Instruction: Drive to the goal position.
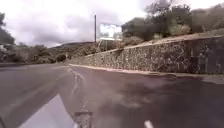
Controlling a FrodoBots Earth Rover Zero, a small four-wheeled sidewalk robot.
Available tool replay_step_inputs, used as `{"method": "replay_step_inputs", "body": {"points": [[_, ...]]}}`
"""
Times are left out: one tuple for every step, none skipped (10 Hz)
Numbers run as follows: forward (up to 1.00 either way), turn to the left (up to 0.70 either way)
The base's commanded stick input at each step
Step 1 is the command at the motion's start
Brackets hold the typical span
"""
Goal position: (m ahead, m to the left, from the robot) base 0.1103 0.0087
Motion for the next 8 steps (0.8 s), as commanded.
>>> {"method": "replay_step_inputs", "body": {"points": [[0.5, 0.0], [0.5, 0.0], [0.5, 0.0], [0.5, 0.0], [0.5, 0.0], [0.5, 0.0], [0.5, 0.0], [0.5, 0.0]]}}
